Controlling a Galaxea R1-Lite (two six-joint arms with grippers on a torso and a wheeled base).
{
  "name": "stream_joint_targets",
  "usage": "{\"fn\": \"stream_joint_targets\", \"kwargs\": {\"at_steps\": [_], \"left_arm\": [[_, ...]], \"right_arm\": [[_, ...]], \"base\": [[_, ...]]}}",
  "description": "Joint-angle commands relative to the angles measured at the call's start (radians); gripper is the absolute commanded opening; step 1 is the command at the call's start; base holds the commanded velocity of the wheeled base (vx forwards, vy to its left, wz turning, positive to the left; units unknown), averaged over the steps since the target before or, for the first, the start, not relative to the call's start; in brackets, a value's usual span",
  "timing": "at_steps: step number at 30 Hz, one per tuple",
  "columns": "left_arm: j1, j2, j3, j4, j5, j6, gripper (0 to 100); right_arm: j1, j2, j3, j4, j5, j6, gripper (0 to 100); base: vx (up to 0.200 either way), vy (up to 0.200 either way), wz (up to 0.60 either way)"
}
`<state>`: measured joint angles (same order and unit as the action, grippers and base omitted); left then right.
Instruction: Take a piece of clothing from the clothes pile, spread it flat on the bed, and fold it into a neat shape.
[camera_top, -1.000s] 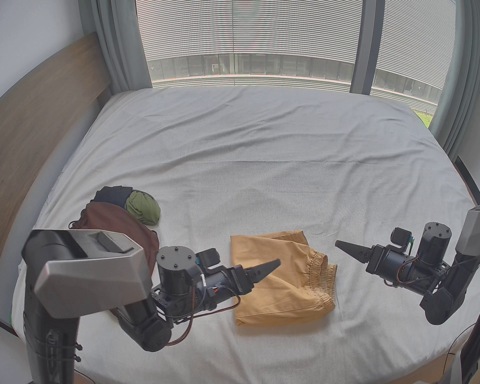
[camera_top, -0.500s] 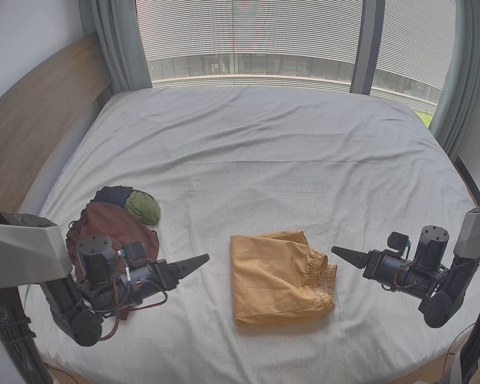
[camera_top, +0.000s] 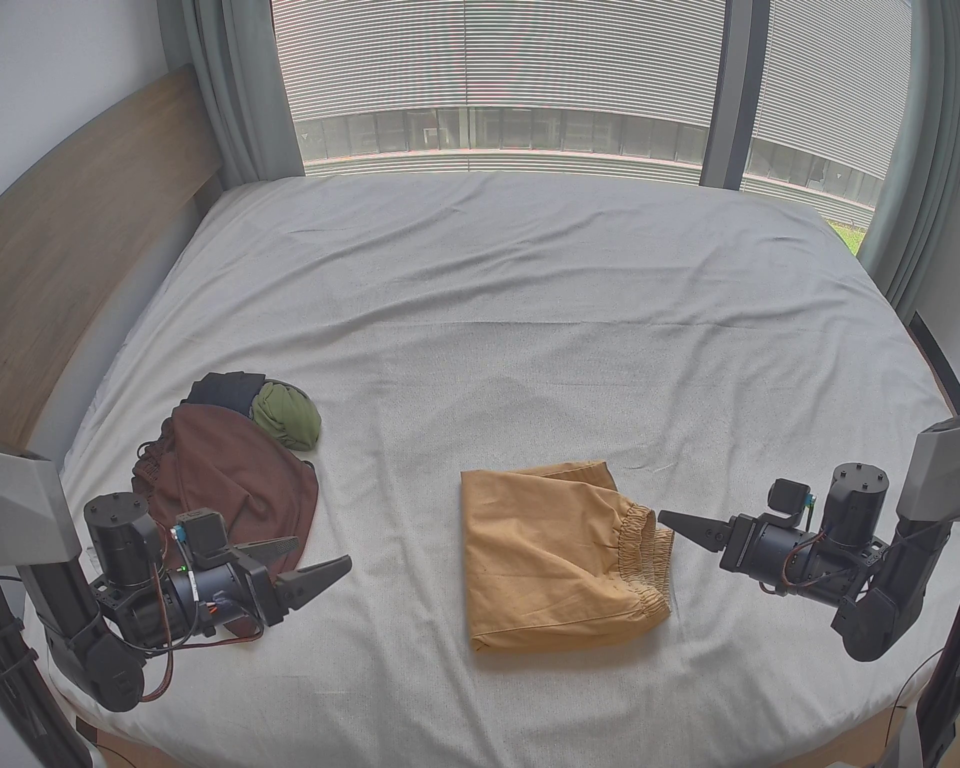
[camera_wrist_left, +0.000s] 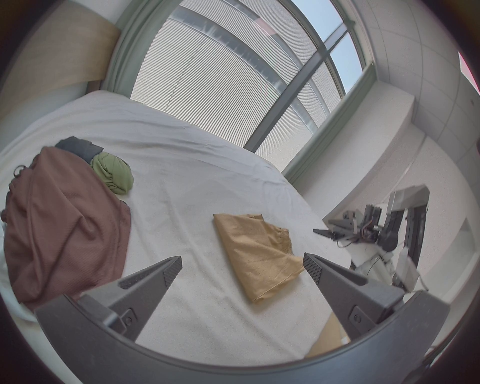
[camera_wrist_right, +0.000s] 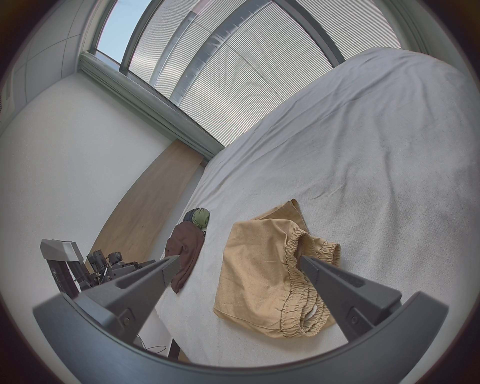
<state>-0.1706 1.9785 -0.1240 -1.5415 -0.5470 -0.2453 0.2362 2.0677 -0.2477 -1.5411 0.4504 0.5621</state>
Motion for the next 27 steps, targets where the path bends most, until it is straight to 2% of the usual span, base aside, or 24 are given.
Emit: {"fn": "stream_joint_targets", "kwargs": {"at_steps": [1,6,12,18,27], "left_arm": [[0.023,0.023,0.047,-0.002,-0.01,0.086,100],[0.077,0.052,0.06,-0.002,-0.076,0.216,100],[0.095,0.052,0.058,-0.002,-0.099,0.241,100],[0.095,0.069,0.073,-0.002,-0.099,0.304,100],[0.088,0.069,0.078,-0.002,-0.099,0.304,100]], "right_arm": [[-0.003,0.032,0.007,-0.001,-0.004,-0.001,100],[-0.005,0.069,0.014,-0.001,-0.016,-0.002,100],[-0.023,0.138,0.01,-0.001,-0.016,-0.005,100],[-0.028,0.207,0.01,-0.001,-0.016,-0.008,100],[-0.032,0.319,-0.004,-0.002,-0.016,-0.005,100]], "base": [[0.0,0.0,0.0],[0.0,0.0,0.0],[0.0,0.0,0.0],[0.0,0.0,0.0],[0.0,0.0,0.0]]}}
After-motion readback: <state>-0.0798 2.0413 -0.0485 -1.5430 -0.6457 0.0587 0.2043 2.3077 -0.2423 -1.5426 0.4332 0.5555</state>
